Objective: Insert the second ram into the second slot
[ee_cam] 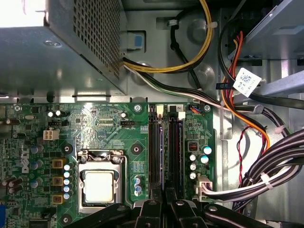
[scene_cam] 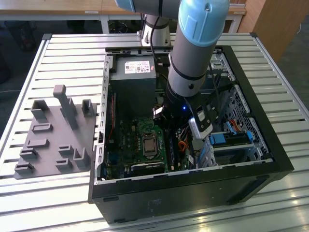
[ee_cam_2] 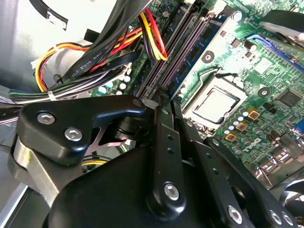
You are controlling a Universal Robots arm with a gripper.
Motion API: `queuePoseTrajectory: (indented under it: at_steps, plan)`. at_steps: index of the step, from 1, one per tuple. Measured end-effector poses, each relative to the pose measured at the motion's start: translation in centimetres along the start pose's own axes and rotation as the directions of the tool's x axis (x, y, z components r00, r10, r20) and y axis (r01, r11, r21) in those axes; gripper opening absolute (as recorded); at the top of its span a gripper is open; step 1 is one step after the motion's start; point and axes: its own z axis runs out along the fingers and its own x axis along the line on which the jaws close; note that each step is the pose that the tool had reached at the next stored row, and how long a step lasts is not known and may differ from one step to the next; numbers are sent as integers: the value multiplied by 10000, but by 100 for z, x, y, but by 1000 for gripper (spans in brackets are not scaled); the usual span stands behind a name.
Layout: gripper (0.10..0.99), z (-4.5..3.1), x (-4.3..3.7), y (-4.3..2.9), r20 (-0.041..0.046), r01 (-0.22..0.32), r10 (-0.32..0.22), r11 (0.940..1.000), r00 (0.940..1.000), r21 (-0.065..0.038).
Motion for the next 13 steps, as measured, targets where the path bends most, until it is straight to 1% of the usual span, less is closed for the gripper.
queuePoseTrajectory:
  at_steps: [13]
  plan:
    - [137,16,-1,8,2,-34,34,10000,10000,-1]
